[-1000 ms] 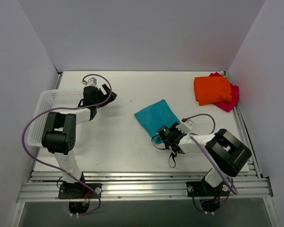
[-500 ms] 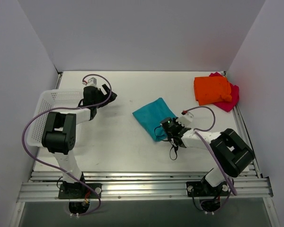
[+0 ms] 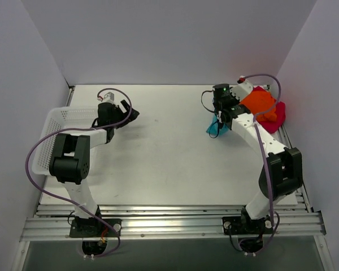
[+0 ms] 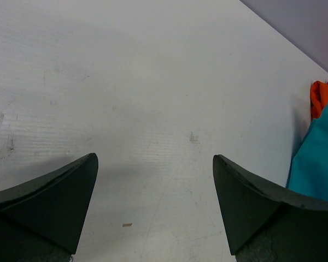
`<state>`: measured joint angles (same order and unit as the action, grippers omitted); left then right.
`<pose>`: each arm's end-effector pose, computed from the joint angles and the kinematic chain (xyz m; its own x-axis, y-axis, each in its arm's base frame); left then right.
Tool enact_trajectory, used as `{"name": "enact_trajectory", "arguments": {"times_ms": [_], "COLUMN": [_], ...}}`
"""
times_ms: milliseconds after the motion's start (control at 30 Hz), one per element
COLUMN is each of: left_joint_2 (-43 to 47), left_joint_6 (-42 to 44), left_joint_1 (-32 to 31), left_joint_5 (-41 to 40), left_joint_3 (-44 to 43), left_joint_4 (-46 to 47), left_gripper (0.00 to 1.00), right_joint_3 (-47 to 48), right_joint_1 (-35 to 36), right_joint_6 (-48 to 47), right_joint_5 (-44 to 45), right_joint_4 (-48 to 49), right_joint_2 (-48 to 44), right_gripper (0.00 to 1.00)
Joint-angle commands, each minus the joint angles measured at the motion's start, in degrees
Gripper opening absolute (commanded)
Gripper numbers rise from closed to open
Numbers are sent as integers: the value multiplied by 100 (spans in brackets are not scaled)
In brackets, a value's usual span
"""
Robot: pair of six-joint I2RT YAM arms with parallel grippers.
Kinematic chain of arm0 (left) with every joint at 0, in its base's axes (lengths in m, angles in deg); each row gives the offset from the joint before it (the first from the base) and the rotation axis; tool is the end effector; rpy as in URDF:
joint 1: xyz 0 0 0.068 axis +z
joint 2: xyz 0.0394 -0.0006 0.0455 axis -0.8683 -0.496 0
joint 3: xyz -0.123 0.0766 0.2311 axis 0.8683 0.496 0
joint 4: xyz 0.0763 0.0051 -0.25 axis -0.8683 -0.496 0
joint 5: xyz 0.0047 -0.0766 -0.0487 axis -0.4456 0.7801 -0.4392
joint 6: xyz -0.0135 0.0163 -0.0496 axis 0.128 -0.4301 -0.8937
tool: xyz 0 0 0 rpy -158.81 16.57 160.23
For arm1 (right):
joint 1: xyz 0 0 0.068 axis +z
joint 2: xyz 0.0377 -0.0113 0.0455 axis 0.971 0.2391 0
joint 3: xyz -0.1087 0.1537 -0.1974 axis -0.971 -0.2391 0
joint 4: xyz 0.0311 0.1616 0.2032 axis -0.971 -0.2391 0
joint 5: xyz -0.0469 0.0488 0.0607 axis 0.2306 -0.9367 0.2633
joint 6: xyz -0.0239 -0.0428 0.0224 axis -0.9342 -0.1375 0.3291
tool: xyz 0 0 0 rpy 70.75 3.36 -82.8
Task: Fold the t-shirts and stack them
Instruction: Put the neatly folded tshirt into the corner of the board with the right arm
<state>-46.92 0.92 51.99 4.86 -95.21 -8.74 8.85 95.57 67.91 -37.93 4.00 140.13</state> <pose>0.4046 -0.0656 0.1780 -0.5124 -0.5342 -0.6724 -0.0064 0.7853 -0.6191 0.3607 0.1071 0.3166 -0.0990 0.6340 -0.7669 0.3858 0.7349 0.5577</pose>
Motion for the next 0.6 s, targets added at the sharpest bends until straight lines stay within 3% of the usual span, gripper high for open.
{"name": "enact_trajectory", "arguments": {"times_ms": [0, 400, 567], "left_joint_2": [80, 273, 291], "left_joint_6": [-61, -78, -69], "left_joint_1": [98, 230, 247], "left_joint_5": [202, 246, 237], "left_joint_3": [-20, 147, 139], "left_joint_4": [337, 433, 416], "left_gripper": [95, 95, 95], "right_joint_3": [809, 3331, 5168], "right_joint_1": [29, -358, -525], "right_joint_6": [-456, -1203, -1379], "right_joint_5": [-30, -776, -1471], "right_joint_4": [-372, -372, -591], "right_joint_2": [450, 2672, 3606], "right_gripper": [0, 0, 0]}}
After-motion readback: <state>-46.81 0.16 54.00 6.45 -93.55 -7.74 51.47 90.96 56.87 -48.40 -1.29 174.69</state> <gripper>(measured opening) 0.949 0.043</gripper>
